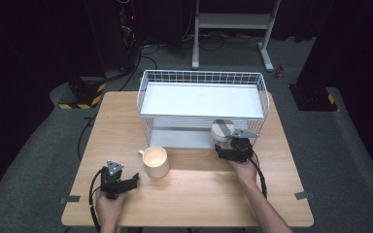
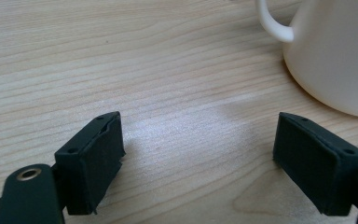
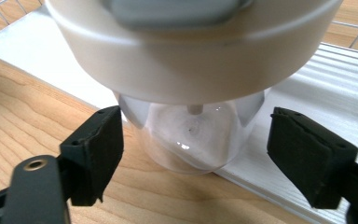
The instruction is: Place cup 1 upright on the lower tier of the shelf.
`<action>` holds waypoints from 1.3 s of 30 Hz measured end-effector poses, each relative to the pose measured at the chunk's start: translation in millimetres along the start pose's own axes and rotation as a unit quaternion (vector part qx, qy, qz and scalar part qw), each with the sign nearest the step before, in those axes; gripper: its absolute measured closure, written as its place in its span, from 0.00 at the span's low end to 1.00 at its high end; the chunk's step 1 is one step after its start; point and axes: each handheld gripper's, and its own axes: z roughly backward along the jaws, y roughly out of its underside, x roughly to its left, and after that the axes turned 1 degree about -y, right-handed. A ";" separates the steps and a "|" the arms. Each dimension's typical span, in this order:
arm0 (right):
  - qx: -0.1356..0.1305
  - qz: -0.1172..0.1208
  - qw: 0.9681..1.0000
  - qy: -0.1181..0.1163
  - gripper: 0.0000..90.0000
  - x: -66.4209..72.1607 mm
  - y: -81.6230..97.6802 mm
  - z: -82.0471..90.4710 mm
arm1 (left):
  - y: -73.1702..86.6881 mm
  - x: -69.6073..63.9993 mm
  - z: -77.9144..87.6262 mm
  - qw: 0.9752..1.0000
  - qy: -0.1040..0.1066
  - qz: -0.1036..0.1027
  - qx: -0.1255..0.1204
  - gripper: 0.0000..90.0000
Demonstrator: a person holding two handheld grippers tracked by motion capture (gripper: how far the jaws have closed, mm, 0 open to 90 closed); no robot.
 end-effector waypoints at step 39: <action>0.021 -0.015 0.998 0.051 0.44 3.0 -9.7 -23.3 | -0.5 -0.1 -0.4 1.000 -0.002 -0.005 0.001 0.18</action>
